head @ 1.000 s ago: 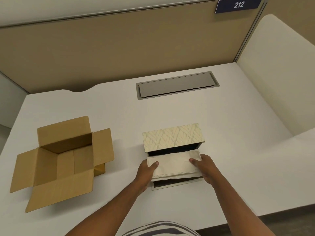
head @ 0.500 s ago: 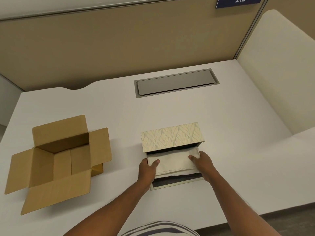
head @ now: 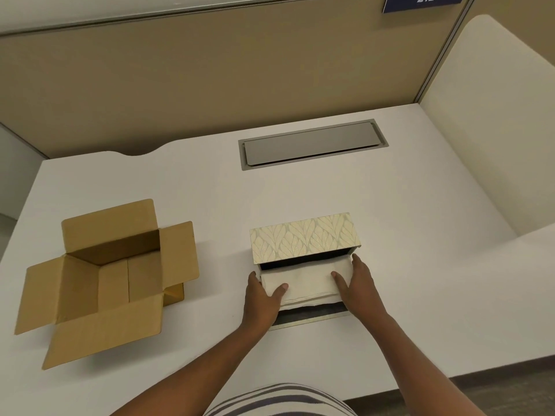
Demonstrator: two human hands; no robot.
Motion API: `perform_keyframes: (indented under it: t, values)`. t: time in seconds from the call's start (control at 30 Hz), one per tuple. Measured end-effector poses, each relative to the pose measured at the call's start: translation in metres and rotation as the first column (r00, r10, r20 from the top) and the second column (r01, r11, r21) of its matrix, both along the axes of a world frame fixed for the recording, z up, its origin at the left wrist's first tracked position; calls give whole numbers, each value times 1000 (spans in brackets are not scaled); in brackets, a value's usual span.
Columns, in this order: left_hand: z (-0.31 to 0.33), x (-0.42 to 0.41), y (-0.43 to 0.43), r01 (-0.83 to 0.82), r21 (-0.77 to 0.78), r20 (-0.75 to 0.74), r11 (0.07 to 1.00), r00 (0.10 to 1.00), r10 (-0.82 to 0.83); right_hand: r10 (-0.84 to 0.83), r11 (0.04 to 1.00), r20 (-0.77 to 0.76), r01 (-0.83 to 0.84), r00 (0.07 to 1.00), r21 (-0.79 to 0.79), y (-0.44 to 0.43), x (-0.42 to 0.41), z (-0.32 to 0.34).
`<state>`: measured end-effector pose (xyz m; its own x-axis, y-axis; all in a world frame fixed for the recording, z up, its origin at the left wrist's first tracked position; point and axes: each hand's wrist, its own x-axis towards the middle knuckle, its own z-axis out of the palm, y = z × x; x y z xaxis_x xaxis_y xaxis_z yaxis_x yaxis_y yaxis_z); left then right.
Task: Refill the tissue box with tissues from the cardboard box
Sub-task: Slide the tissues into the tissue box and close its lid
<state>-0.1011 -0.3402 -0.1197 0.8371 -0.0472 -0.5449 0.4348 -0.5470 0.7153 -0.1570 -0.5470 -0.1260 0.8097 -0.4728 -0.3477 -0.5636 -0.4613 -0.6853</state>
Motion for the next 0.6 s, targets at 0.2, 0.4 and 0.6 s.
perform_keyframes:
  t: [0.2,0.4,0.6]
  values:
    - [-3,-14,10,216,59,145,975,964,-222,207,978,66,-204,976,-45,-10,-11,1]
    - [-13,-21,21,479,254,201,840,824,-530,344,938,48,-342,938,-54,-25,-17,2]
    - [-24,-20,28,532,283,192,798,784,-591,425,904,-105,-428,899,-6,-33,-23,-8]
